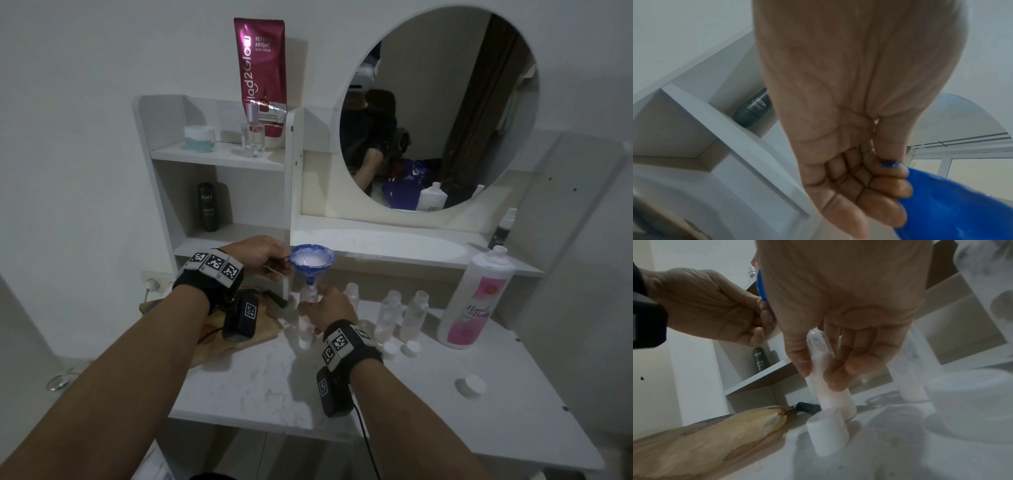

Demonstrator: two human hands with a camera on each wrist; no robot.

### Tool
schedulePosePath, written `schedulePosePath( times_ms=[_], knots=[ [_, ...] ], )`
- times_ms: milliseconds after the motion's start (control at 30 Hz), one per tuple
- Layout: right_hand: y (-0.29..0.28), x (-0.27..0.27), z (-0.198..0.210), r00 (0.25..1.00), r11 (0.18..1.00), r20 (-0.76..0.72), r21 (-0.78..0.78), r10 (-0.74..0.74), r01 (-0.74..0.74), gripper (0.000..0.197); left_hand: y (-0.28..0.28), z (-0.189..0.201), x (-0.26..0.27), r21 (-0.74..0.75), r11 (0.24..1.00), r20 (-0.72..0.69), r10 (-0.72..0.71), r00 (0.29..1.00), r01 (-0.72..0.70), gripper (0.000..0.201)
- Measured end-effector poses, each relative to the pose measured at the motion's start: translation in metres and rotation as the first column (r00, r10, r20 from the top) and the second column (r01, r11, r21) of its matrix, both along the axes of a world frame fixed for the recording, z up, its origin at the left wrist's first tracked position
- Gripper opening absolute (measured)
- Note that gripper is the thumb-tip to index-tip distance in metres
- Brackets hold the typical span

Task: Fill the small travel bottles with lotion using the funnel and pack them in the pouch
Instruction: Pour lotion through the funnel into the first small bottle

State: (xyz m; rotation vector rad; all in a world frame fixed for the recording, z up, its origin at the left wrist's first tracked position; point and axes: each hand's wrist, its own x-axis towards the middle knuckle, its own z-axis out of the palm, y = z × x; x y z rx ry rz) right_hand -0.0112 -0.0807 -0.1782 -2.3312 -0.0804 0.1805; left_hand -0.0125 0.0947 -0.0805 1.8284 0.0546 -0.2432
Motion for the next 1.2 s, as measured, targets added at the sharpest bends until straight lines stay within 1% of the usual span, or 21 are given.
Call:
schedulePosePath(
  times_ms=[167,400,500,633,800,1100,1200],
  knots=[
    [-0.0010,0.0000,0.0009,1.000,1.000,0.013,-0.009,0.015,-0.015,0.044,-0.0013,-0.0061,-0.0006,0.050,0.999,-0.021,-0.005,1.000,0.006,0.027],
    [-0.0006,-0.0003,0.0007,1.000,1.000,0.014,-0.005,0.016,-0.016,0.041,-0.0032,-0.0063,-0.0009,0.030,1.000,-0.002,0.005,1.000,-0.005,0.026],
    [-0.0004,-0.0008,0.0008,1.000,1.000,0.009,-0.003,0.005,-0.005,0.039,-0.0021,-0.0057,-0.0001,-0.003,1.000,0.014,0.017,1.000,-0.017,0.026],
    [0.0014,-0.0004,-0.0004,1.000,1.000,-0.012,-0.010,-0.022,0.022,0.046,0.0021,-0.0041,0.0009,-0.026,1.000,0.021,0.015,1.000,-0.015,0.026],
    [0.0023,0.0011,-0.0013,1.000,1.000,-0.015,-0.009,-0.018,0.018,0.052,0.0028,-0.0030,0.0014,-0.031,0.999,0.019,0.015,1.000,-0.015,0.026],
    [0.0031,0.0022,-0.0026,1.000,1.000,-0.011,-0.009,-0.017,0.016,0.056,0.0019,-0.0006,0.0009,-0.019,1.000,0.016,-0.001,1.000,0.001,0.025],
    [0.0023,0.0024,-0.0027,1.000,1.000,-0.016,-0.002,-0.012,0.012,0.054,0.0020,0.0003,0.0004,-0.016,1.000,0.013,-0.011,1.000,0.011,0.026]
  ],
)
